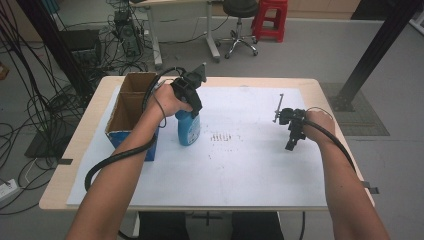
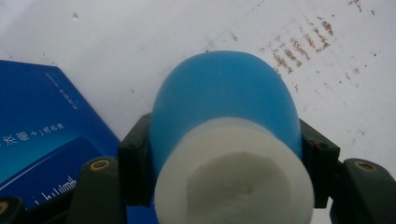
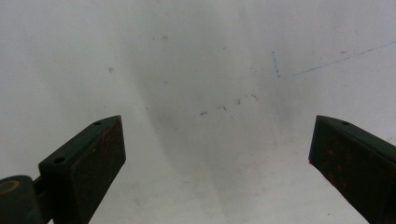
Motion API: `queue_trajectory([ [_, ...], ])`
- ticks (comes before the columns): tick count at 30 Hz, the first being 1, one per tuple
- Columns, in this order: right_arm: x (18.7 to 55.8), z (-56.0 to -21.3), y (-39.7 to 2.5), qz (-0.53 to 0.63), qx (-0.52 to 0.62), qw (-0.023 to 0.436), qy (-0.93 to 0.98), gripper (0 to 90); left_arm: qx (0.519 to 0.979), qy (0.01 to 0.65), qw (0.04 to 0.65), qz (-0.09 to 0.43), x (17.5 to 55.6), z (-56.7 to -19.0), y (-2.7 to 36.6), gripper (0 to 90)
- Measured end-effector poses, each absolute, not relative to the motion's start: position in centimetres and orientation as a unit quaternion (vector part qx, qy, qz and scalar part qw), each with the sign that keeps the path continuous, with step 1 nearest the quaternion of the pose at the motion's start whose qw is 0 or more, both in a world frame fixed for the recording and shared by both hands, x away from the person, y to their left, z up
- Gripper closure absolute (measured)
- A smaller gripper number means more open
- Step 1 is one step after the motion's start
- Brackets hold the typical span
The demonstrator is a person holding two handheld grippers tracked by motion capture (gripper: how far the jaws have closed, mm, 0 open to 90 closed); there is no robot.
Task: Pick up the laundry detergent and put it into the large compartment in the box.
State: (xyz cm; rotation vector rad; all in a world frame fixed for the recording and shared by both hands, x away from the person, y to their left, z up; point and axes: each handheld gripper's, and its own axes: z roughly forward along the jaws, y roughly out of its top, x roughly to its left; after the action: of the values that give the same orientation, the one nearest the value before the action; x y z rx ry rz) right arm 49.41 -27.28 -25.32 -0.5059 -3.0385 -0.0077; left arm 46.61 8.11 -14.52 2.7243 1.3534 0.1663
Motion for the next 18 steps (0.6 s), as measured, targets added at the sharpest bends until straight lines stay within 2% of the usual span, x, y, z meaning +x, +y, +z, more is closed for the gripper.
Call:
queue_trajectory([
  [13,49.4,-25.5,-27.5,-0.003,-0.165,0.031,-0.986,3.5,0.891,0.447,0.059,0.050,46.4,-14.4,8.4,37.4],
  [18,49.4,-25.5,-27.4,-0.004,-0.167,0.032,-0.985,3.6,0.894,0.440,0.066,0.045,46.1,-13.2,8.2,37.4],
])
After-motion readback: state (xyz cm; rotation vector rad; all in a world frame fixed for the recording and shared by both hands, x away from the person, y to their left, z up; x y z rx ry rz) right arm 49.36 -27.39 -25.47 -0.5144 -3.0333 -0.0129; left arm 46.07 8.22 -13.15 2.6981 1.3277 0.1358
